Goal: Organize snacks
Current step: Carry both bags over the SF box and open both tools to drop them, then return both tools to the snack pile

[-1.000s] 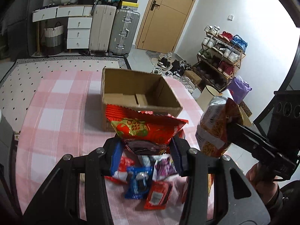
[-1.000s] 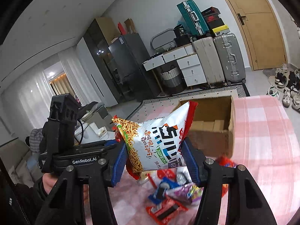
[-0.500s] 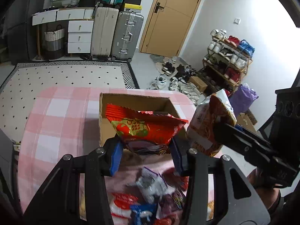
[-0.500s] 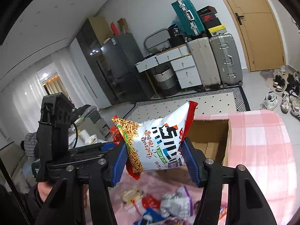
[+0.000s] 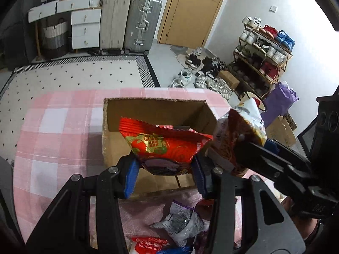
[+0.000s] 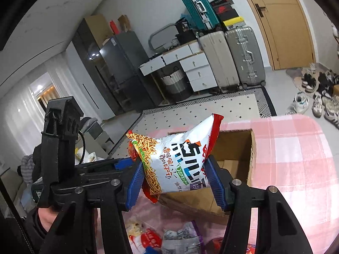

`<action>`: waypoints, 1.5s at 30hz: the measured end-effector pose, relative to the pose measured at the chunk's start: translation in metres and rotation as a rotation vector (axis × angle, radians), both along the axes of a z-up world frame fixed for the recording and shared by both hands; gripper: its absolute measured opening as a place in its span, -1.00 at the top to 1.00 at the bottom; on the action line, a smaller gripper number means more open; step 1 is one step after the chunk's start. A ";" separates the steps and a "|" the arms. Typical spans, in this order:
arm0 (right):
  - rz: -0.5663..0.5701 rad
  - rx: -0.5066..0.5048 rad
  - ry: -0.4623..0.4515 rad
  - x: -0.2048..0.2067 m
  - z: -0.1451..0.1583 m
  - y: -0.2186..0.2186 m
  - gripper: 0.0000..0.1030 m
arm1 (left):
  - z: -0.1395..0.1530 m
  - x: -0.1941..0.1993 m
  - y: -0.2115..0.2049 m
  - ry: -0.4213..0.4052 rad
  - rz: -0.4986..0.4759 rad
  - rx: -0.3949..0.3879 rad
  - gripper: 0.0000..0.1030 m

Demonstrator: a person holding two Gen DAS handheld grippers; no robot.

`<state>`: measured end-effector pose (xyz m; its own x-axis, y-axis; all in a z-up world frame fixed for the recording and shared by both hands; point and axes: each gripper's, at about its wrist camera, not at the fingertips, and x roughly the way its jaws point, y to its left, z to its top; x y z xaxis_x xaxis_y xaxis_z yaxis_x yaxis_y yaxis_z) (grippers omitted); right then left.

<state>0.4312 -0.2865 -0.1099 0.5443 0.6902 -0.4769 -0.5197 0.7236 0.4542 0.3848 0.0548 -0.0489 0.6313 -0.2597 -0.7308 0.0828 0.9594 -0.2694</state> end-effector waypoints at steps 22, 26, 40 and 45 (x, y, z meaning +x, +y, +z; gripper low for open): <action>-0.037 -0.057 0.076 0.037 -0.051 0.008 -0.15 | -0.069 0.044 -0.007 0.068 0.008 -0.021 0.18; -0.051 -0.077 0.057 0.032 -0.045 0.006 -0.29 | -0.071 0.043 -0.006 0.083 0.043 -0.003 0.06; -0.100 -0.006 -0.078 -0.039 0.008 -0.043 -0.73 | -0.022 -0.026 0.028 0.004 0.140 -0.039 -0.51; -0.126 -0.024 -0.120 -0.089 0.015 -0.059 -0.76 | 0.000 -0.075 0.030 -0.035 0.160 0.001 -0.58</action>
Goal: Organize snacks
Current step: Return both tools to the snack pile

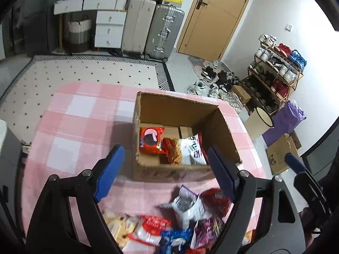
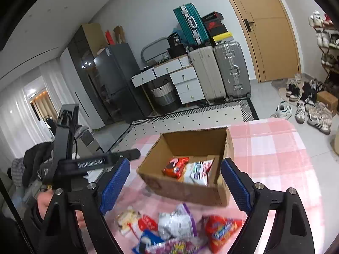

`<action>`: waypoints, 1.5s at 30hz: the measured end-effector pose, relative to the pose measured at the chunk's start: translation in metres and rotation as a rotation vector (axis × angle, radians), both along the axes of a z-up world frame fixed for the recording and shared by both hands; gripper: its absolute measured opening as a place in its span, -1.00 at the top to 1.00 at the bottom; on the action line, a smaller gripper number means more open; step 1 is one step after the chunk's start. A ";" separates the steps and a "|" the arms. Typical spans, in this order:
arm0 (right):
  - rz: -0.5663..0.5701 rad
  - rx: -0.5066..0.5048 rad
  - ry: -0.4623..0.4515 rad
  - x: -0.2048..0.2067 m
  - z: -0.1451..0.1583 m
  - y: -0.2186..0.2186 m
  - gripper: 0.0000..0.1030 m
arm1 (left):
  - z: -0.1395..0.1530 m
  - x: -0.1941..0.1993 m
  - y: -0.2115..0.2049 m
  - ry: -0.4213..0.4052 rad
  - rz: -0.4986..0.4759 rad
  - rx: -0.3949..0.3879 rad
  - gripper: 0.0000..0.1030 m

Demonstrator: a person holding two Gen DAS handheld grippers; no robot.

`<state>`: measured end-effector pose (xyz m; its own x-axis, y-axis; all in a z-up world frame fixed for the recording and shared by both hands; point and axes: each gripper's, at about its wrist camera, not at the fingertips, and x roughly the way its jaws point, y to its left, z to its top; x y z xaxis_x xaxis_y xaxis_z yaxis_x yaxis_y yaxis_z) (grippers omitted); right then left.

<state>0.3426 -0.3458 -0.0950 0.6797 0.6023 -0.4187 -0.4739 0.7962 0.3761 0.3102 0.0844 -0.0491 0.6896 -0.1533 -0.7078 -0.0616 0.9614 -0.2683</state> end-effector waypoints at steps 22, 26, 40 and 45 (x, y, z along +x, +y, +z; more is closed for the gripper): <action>-0.195 0.023 -0.067 -0.144 -0.011 -0.057 -0.97 | 0.045 -0.212 -0.047 -0.134 0.038 0.170 -0.98; -0.186 0.007 -0.064 -0.168 -0.016 -0.062 -0.98 | 0.035 -0.235 -0.048 -0.131 0.041 0.168 -0.98; -0.137 -0.111 0.003 -0.238 -0.049 -0.065 -0.99 | 0.002 -0.288 -0.064 -0.112 -0.004 0.104 -0.98; -0.127 -0.136 0.050 -0.240 -0.066 -0.064 -0.99 | -0.006 -0.295 -0.065 -0.117 -0.017 0.100 -0.98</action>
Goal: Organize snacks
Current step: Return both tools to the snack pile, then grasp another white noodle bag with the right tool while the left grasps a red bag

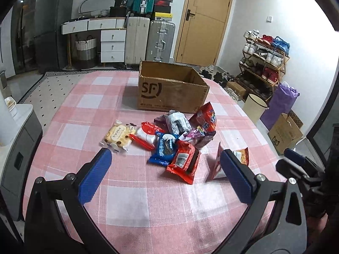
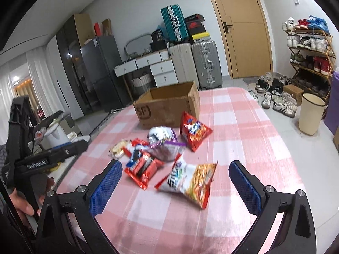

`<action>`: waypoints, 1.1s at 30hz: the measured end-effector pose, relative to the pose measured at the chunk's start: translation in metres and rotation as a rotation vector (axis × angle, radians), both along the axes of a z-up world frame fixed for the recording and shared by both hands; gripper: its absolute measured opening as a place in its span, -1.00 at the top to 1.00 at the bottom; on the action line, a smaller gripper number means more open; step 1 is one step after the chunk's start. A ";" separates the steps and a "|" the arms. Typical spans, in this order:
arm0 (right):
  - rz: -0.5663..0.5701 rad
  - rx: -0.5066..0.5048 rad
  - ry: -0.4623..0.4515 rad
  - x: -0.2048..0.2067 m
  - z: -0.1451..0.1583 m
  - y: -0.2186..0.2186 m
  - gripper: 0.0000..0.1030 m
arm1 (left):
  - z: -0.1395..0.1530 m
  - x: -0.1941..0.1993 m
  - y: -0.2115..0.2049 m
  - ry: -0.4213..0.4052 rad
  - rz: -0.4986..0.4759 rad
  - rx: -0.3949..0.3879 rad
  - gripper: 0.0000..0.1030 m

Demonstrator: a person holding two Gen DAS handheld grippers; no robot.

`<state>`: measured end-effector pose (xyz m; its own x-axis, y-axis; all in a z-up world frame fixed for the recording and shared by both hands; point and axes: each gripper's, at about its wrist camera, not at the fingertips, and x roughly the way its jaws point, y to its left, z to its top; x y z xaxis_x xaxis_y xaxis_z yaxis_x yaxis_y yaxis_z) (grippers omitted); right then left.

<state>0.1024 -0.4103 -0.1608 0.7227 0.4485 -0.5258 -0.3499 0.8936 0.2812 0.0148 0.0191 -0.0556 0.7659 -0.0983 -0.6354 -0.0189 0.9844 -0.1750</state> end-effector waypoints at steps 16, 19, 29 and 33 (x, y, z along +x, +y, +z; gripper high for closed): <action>-0.006 0.040 0.206 0.053 -0.067 0.008 -0.99 | -0.066 0.028 0.007 0.099 -0.024 -0.041 -0.98; -0.009 0.044 0.224 0.064 -0.075 0.007 -0.99 | -0.078 0.035 0.009 0.117 -0.035 -0.053 -0.97; 0.015 0.045 0.293 0.103 -0.095 0.018 -0.99 | -0.107 0.060 0.013 0.168 -0.033 -0.073 -0.98; 0.037 0.043 0.297 0.110 -0.099 0.024 -0.98 | -0.115 0.065 0.015 0.190 -0.034 -0.092 -0.97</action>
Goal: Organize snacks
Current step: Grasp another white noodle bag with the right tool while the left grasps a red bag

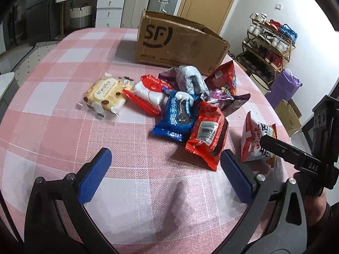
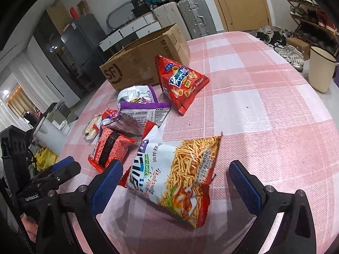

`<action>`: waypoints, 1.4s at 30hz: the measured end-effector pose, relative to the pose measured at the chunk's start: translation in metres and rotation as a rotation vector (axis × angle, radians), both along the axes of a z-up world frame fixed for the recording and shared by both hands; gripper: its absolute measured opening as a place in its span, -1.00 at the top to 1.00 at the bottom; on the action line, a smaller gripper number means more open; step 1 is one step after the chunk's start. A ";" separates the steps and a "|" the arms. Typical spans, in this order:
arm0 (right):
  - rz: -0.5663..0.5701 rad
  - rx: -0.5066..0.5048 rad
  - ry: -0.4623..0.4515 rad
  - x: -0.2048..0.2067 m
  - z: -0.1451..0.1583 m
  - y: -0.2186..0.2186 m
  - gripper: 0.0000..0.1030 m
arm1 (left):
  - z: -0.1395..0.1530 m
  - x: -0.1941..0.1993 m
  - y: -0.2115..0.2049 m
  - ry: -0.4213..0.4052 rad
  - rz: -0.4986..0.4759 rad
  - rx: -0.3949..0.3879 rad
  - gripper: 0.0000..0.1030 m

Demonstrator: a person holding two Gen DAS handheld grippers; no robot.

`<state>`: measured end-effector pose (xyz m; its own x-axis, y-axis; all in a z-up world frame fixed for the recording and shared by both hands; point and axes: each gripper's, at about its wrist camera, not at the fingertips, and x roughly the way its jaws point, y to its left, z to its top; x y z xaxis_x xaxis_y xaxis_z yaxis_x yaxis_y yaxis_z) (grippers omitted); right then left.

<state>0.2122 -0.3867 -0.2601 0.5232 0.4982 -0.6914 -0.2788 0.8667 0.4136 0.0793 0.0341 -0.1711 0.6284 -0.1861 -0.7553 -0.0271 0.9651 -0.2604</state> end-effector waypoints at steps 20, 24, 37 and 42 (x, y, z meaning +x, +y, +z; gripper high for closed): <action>0.088 0.070 -0.035 -0.007 -0.003 0.001 -0.14 | -0.003 0.005 -0.012 0.006 -0.013 0.025 -0.97; 0.081 0.091 -0.051 -0.009 0.002 -0.007 -0.14 | -0.004 0.009 -0.019 0.008 -0.031 0.049 -0.97; 0.096 0.148 -0.068 0.002 0.008 -0.017 -0.14 | -0.005 0.040 -0.060 0.031 -0.127 0.135 -0.97; 0.104 0.164 -0.066 0.003 0.010 -0.019 -0.14 | -0.006 0.047 -0.068 0.025 -0.136 0.159 -0.93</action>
